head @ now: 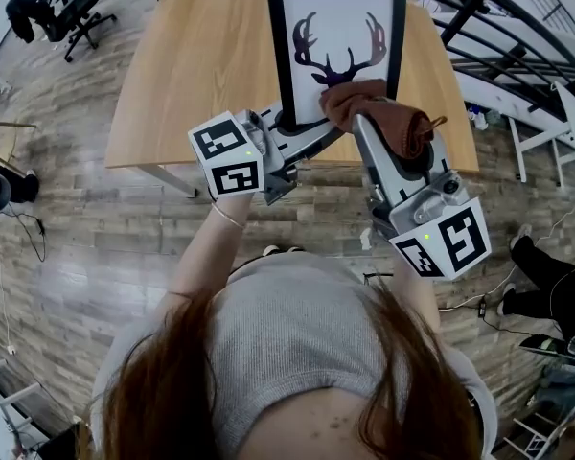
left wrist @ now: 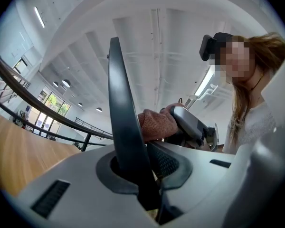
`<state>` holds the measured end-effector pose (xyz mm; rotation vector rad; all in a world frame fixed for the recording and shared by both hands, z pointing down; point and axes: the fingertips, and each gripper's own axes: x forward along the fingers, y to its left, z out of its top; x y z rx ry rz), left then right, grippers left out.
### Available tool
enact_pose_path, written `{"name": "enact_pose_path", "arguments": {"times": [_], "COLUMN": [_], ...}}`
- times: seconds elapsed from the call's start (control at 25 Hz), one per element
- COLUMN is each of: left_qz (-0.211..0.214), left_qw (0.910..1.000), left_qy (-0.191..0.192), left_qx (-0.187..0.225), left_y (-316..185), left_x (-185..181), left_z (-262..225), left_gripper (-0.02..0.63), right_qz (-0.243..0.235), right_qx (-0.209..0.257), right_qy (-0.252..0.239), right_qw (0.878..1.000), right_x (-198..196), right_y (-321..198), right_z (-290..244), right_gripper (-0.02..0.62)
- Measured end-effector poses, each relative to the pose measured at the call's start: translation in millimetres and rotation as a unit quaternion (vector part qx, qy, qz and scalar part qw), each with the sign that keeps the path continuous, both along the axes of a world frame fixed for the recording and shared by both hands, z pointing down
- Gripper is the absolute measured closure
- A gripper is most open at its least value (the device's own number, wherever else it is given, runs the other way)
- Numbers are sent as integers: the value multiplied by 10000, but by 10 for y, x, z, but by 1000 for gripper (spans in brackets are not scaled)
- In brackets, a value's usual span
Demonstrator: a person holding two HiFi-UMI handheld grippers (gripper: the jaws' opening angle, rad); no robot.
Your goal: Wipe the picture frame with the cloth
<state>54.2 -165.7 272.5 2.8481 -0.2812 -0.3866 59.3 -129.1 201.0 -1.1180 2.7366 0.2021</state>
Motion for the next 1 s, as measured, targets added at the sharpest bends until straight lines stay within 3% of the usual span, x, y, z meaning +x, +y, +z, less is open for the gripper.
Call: {"name": "enact_pose_path", "arguments": {"times": [0.2,0.4,0.6,0.68,0.84,1.0], "left_qz": [32,90,196,213,229,220], "left_qw": [9999,9999,9998,9996,9996,9997], "left_qy": [79,-17,-96,-131,-103,-82], "left_qx": [-82,-59,21,103,135,109], "left_y": [-1,5,34,52,64,54], "left_x": [3,-3,-16,-23,-20,-14], "left_z": [4,14,-10,-30,-46,-26], "left_gripper": [538,538,538,538,538,538], "right_qz": [216,511,931,1108,1033,981], "right_qx": [563,1167,2128,2014,1452,1148], "right_qy": [-988,-828,-1000,-927,-642,-608], "right_qw": [9933,9884,9675,9688,9819,9867], "right_x": [330,371,399,378,298,308], "right_y": [29,-80,-256,-429,-644,-693], "right_z": [-424,-853,-1448,-1503,-1274,-1061], "right_gripper": [499,499,499,499,499,499]}}
